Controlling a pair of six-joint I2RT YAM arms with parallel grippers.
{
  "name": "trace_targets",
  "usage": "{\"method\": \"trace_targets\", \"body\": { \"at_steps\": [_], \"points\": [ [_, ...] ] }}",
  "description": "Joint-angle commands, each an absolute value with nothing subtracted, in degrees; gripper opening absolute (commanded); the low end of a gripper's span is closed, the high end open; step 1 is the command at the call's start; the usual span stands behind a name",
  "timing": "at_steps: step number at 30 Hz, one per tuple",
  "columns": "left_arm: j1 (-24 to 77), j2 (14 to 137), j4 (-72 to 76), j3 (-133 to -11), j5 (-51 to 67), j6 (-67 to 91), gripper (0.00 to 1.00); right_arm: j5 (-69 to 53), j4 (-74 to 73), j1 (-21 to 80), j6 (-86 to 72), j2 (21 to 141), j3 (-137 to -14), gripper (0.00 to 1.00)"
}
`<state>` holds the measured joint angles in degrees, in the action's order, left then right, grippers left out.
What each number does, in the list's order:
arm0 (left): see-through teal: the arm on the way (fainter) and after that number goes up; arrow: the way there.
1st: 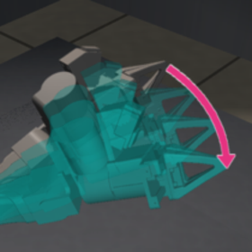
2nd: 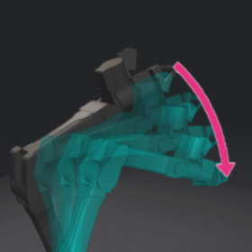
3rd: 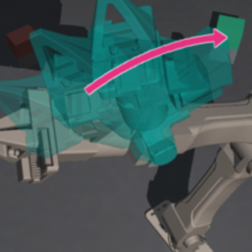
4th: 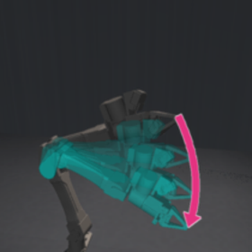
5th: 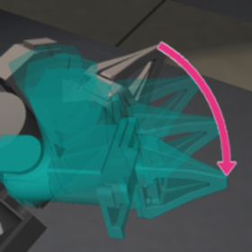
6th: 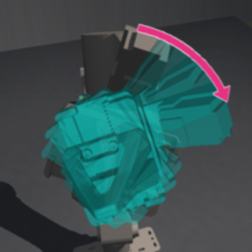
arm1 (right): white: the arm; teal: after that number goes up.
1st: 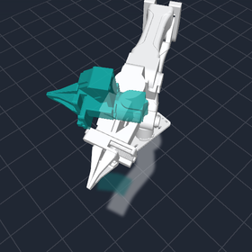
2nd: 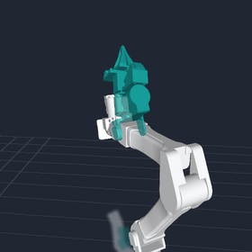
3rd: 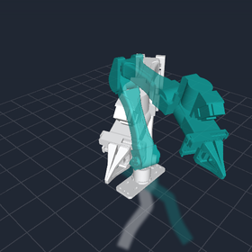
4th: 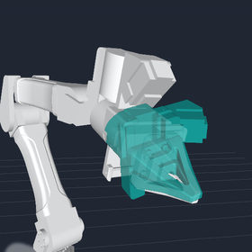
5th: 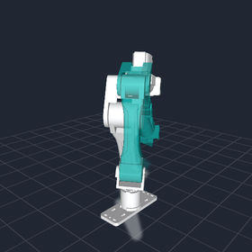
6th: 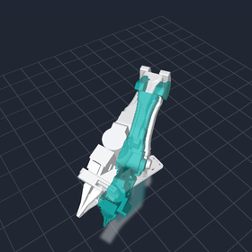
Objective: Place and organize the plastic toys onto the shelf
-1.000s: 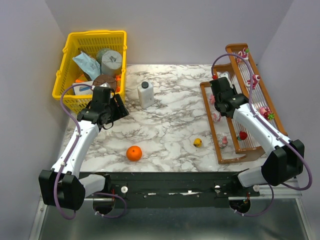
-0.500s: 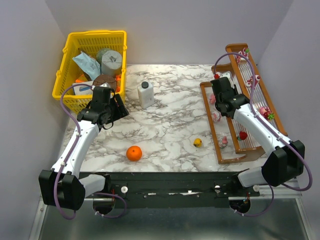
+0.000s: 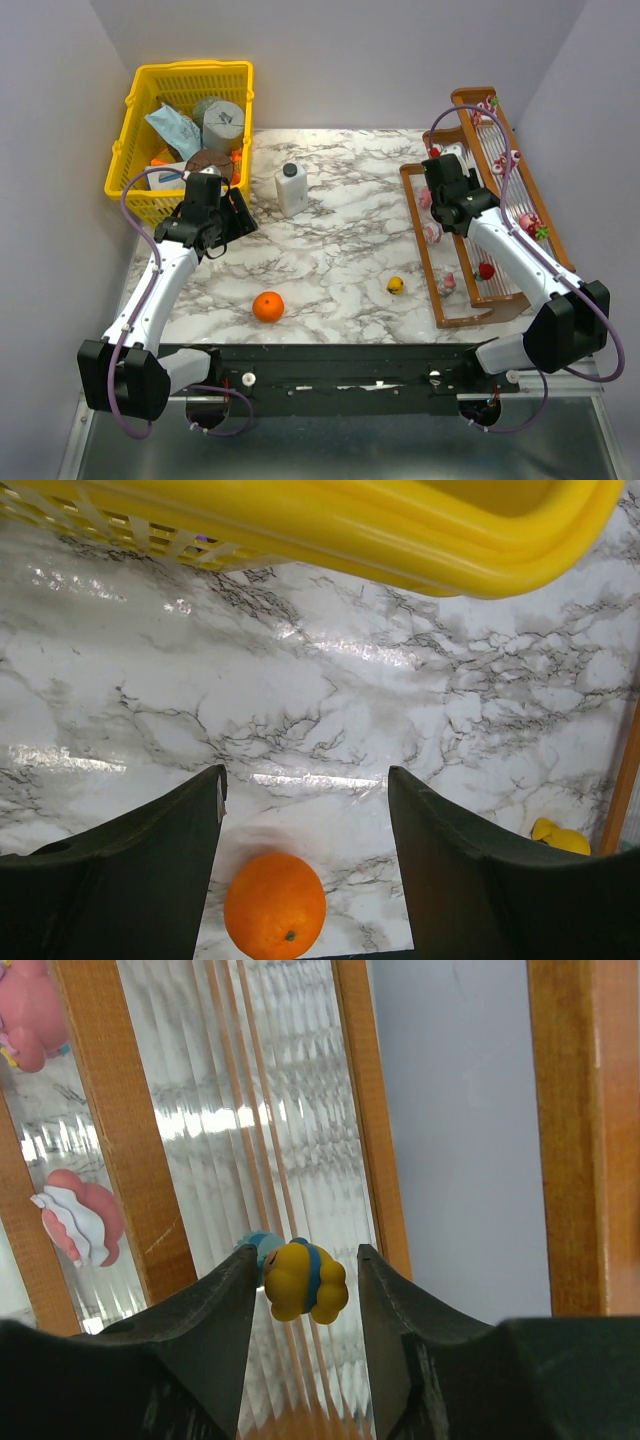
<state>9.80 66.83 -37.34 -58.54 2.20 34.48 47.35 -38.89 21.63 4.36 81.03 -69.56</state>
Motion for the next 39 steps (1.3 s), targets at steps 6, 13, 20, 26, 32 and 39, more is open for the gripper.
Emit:
{"method": "trace_targets", "body": {
  "at_steps": [6, 13, 20, 26, 32, 39],
  "points": [
    [9.4, 66.7, -36.9, -58.3, 3.2, 33.6, 0.74, 49.2, -37.9, 21.2, 5.2, 80.2, -70.7, 0.58],
    [9.4, 66.9, -36.7, -58.3, 3.3, 33.7, 0.74, 46.3, -39.3, 21.3, 4.4, 77.7, -72.3, 0.62],
    [9.4, 67.1, -36.4, -58.1, 3.7, 33.9, 0.74, 40.3, -41.7, 21.3, 3.7, 75.2, -73.8, 0.64],
    [9.4, 67.0, -35.9, -57.7, 4.2, 34.0, 0.74, 34.3, -42.6, 21.4, 3.7, 73.0, -73.9, 0.65],
    [9.4, 66.8, -35.9, -57.6, 4.5, 34.1, 0.74, 32.7, -43.4, 22.3, 2.7, 72.2, -73.5, 0.65],
    [9.4, 66.3, -35.9, -57.4, 4.6, 34.1, 0.74, 27.3, -45.2, 25.0, 2.3, 71.4, -74.8, 0.68]
  ]
}}
